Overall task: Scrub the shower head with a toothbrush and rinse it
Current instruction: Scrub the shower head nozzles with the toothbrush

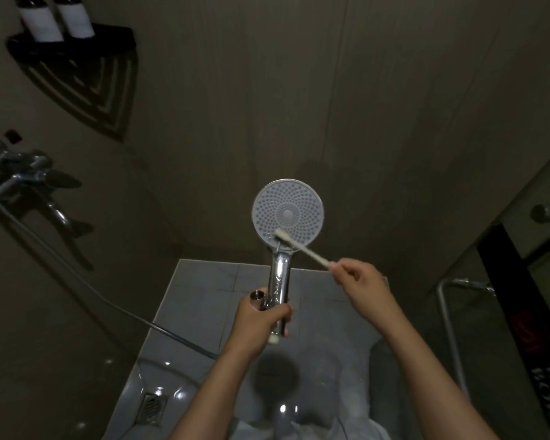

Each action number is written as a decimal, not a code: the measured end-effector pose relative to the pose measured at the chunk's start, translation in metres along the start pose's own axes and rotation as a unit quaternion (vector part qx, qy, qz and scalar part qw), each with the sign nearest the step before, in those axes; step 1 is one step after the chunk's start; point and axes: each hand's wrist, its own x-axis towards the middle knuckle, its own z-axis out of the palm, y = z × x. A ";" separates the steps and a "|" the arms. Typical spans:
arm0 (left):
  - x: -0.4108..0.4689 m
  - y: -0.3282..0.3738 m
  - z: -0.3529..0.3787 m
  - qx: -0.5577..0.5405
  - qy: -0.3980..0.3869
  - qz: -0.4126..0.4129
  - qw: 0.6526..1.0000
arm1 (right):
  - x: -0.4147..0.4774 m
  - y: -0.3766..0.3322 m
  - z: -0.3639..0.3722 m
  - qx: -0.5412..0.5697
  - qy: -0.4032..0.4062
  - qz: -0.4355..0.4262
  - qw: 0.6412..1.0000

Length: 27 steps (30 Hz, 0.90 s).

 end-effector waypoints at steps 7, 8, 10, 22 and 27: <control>0.002 0.004 0.004 -0.018 -0.004 -0.002 1.000 | 0.006 0.009 -0.011 -0.001 0.058 -0.005 0.998; 0.003 0.005 0.002 -0.027 -0.006 -0.007 1.000 | 0.004 0.010 -0.010 0.008 0.014 -0.005 1.000; 0.004 0.006 -0.002 -0.046 -0.015 -0.018 0.999 | 0.003 0.012 -0.012 0.014 -0.015 0.000 1.000; 0.000 0.009 -0.011 -0.413 -0.269 -0.153 0.856 | 0.023 -0.008 -0.021 0.164 0.045 0.052 0.984; -0.002 0.012 -0.013 -0.457 -0.331 -0.170 0.808 | 0.028 -0.023 -0.008 0.047 0.030 0.009 0.998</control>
